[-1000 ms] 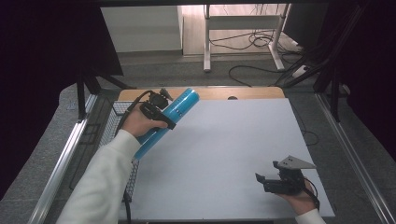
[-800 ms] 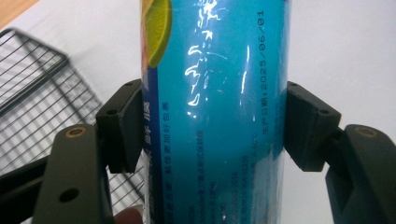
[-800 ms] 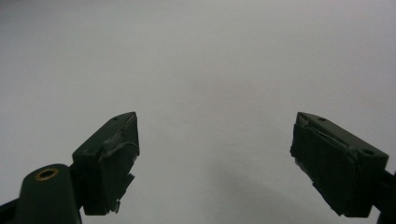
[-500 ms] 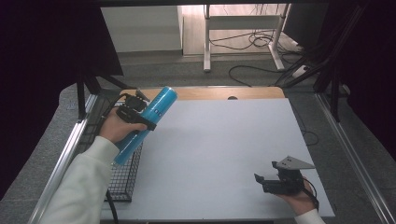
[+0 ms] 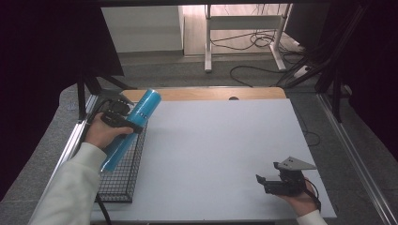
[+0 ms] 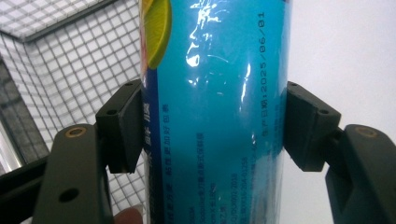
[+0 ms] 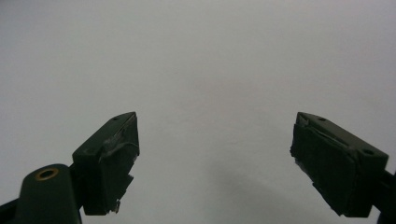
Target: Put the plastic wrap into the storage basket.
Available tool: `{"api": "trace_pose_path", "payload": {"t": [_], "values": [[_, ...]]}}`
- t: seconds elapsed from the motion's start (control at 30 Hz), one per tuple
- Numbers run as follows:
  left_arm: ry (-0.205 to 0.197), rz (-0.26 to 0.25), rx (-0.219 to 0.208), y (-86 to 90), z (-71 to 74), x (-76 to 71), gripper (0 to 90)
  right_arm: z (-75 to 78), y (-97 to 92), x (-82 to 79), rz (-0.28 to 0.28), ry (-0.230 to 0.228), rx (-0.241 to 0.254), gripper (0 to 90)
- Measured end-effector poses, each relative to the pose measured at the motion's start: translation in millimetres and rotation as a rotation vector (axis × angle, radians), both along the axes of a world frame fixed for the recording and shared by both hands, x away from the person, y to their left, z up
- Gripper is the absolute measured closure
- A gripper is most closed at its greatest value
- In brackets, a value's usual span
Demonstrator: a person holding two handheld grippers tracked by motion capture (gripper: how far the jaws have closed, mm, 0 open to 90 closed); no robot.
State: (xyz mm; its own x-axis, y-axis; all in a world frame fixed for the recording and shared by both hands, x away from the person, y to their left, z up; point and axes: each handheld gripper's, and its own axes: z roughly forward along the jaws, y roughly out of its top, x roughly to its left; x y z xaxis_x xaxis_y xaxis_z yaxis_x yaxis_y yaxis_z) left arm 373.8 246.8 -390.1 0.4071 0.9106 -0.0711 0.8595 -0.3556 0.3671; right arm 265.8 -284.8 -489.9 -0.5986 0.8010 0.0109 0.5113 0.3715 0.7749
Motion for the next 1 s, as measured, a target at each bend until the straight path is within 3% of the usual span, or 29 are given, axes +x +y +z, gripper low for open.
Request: {"api": "trace_pose_path", "payload": {"t": [0.33, 0.7, 1.0], "values": [[0.037, 0.072, 0.002, 20.8, -12.0, -1.0, 32.0, -0.3, -1.1, -0.4, 0.003, -0.003, -0.001, 16.0], [0.093, 0.197, -0.012, 44.9, -43.8, 9.3, 32.0, -2.6, -0.3, 0.3, 0.003, 0.004, -0.011, 16.0], [0.118, 0.219, -0.006, 47.3, -62.6, 9.0, 31.9, -4.2, 0.0, 0.7, 0.004, 0.007, -0.018, 16.0]]}}
